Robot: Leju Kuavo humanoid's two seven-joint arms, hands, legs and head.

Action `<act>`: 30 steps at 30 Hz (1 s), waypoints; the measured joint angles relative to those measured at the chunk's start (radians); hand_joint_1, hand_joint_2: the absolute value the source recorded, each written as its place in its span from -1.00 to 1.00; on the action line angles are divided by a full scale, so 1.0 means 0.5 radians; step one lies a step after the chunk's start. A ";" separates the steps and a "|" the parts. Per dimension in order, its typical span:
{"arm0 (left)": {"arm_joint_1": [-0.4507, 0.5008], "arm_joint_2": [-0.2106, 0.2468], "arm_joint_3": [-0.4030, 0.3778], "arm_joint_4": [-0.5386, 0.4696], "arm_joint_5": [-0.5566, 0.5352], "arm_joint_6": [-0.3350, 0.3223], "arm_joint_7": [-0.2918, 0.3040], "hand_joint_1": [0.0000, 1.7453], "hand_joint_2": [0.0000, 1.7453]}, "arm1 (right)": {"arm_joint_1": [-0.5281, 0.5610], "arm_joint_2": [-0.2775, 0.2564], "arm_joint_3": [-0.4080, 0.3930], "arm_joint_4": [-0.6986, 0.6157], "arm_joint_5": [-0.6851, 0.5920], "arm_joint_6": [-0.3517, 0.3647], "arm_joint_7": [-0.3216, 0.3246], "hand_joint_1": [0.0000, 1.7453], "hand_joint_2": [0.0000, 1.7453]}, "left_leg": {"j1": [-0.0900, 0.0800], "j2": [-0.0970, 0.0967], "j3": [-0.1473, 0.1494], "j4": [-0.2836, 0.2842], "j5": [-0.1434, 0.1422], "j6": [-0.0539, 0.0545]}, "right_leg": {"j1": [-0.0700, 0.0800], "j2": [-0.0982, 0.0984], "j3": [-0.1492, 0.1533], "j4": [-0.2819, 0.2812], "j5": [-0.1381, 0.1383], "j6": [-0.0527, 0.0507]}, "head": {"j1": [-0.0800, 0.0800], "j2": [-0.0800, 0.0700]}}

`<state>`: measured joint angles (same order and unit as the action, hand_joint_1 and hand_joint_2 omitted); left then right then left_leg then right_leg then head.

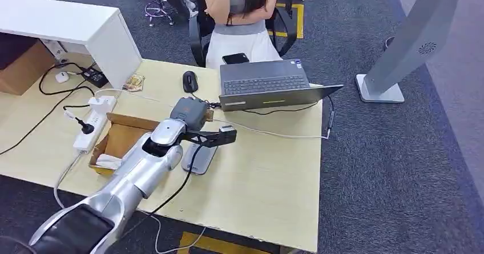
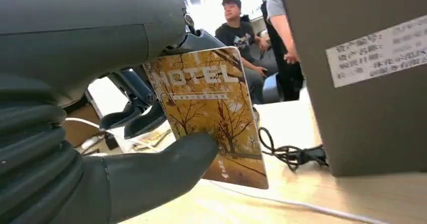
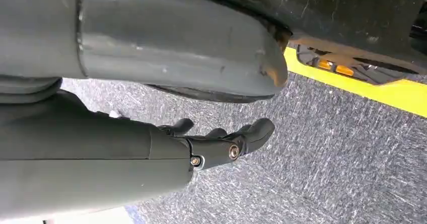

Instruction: Pass the card to the sensor for recognition and then transmit it.

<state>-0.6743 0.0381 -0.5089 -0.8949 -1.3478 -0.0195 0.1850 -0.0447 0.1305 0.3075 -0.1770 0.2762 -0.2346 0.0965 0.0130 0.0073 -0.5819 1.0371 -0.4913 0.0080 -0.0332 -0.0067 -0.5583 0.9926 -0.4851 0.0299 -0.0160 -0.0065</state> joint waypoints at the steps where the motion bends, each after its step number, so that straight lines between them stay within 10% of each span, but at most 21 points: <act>1: -0.007 0.000 -0.009 0.011 0.001 -0.002 0.000 1.00 1.00 | 0.000 0.001 -0.003 0.000 0.000 -0.002 0.000 -1.00 -1.00 | 0.000 0.000 0.000 0.000 0.000 0.000 | 0.000 0.000 0.000 0.000 0.000 0.000 | 0.000 0.000; 18: -0.009 -0.002 -0.054 0.066 0.056 -0.052 -0.009 1.00 1.00 | 0.001 0.008 -0.033 0.000 -0.027 -0.025 0.002 -1.00 -1.00 | 0.000 0.000 -0.001 0.000 0.000 0.000 | 0.000 0.000 0.000 0.000 0.000 0.000 | 0.001 0.000; 30: 0.389 0.153 -0.077 -0.448 -0.003 0.062 0.095 1.00 1.00 | 0.008 0.021 -0.101 0.000 -0.066 -0.072 0.001 -1.00 -1.00 | 0.000 0.000 -0.001 -0.001 0.000 0.000 | 0.000 0.000 0.000 0.000 -0.001 0.001 | 0.001 0.000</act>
<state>-0.4800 0.1148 -0.5474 -1.1188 -1.3493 0.0114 0.2323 -0.0409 0.1411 0.2571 -0.1770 0.2434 -0.2708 0.0969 0.0131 0.0073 -0.5825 1.0368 -0.4915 0.0080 -0.0331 -0.0068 -0.5584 0.9926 -0.4858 0.0303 -0.0156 -0.0065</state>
